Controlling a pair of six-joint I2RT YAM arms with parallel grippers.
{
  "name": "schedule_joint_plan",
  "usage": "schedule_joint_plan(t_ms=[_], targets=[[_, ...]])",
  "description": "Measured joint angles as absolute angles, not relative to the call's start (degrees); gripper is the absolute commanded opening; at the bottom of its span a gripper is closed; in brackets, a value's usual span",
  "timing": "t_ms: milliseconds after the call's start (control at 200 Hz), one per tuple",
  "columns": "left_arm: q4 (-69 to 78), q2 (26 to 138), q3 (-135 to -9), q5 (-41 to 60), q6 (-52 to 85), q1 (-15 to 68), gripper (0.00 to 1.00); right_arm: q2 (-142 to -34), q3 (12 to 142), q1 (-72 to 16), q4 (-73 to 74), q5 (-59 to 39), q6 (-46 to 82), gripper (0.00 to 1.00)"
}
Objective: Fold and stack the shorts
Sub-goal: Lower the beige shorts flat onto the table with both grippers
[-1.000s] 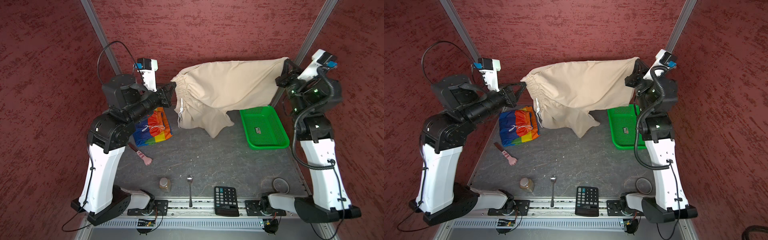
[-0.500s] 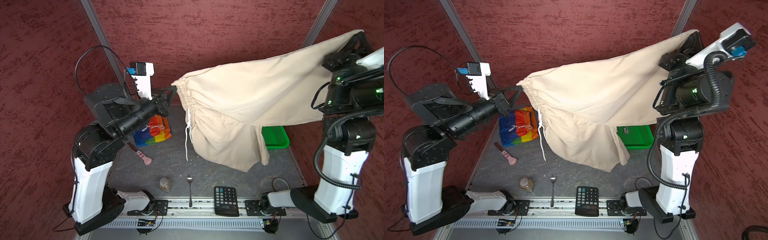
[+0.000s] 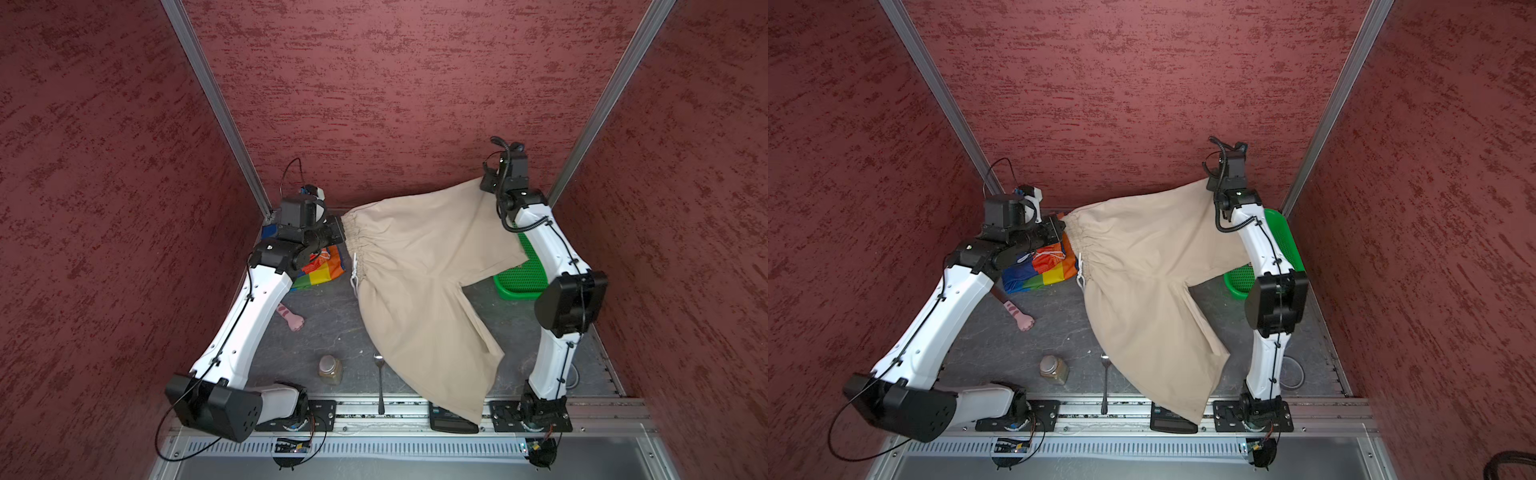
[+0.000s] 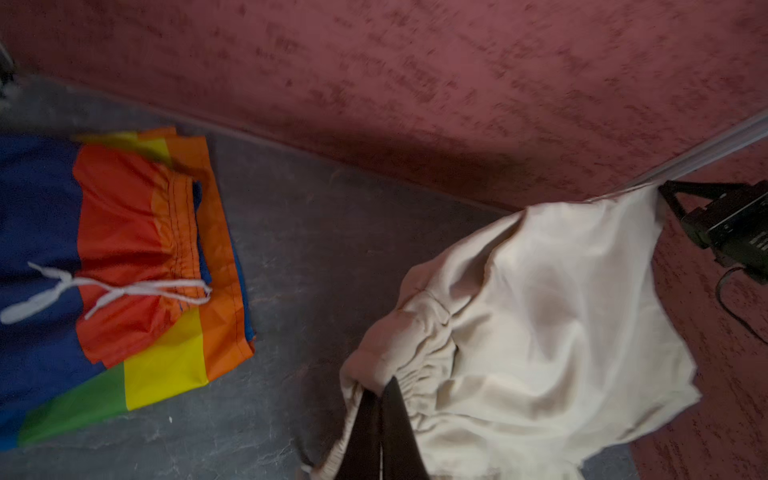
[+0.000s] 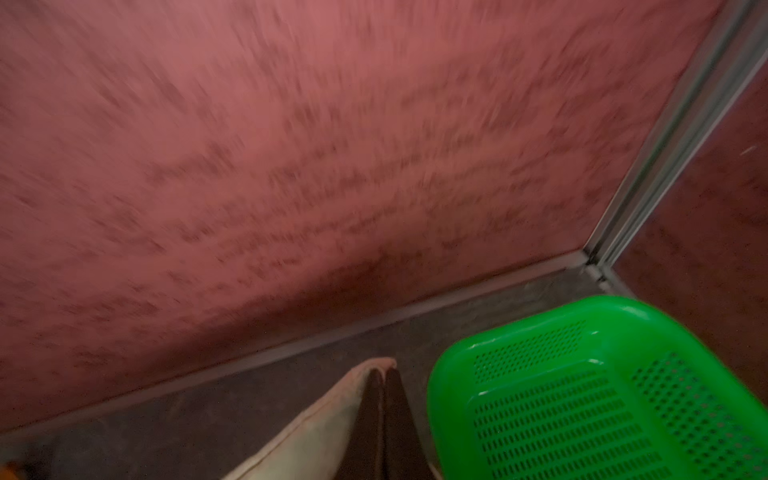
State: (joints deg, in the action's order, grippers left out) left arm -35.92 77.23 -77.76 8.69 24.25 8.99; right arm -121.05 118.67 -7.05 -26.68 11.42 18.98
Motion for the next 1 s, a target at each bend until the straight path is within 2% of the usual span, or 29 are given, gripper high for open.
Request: schedule_joint_plan(t_ms=[205, 381, 436, 486, 551, 656, 721, 817, 937, 997], targets=[[-29.5, 87.9, -75.8, 12.4, 28.2, 3.1, 0.0, -140.0, 135.6, -8.5, -31.3, 8.1, 20.1, 0.0], [-25.6, 96.4, -79.4, 13.1, 29.8, 2.8, 0.0, -145.3, 144.5, -9.0, -31.8, 7.6, 20.4, 0.0], [-25.0, 98.7, -80.3, 13.2, 30.1, 2.8, 0.0, -145.3, 145.0, -9.0, -31.6, 7.6, 20.4, 0.15], [-24.6, 100.3, -81.1, 13.3, 30.4, 2.8, 0.0, -145.3, 145.3, -8.9, -31.3, 7.7, 20.3, 0.37], [-24.5, 102.1, -82.0, 13.3, 30.7, 2.8, 0.17, -145.3, 145.5, -8.9, -31.0, 7.5, 19.9, 0.51], [-25.7, 104.0, -84.7, 13.3, 31.1, 2.8, 0.58, -145.3, 145.4, -8.9, -31.0, 7.2, 19.0, 0.6], [-26.5, 104.5, -86.5, 12.8, 31.4, 2.8, 0.76, -145.3, 145.4, -8.9, -31.0, 7.2, 18.5, 0.64], [-28.0, 104.3, -88.7, 11.6, 31.6, 2.6, 0.84, -143.6, 143.0, -9.1, -30.8, 7.6, 17.3, 0.64], [-30.0, 101.5, -89.4, 9.8, 31.2, 2.2, 0.85, -136.5, 134.0, -9.9, -30.5, 8.6, 15.0, 0.64], [-30.6, 98.5, -88.5, 8.9, 31.0, 2.1, 0.81, -130.3, 127.0, -11.0, -30.1, 9.3, 13.6, 0.64]])
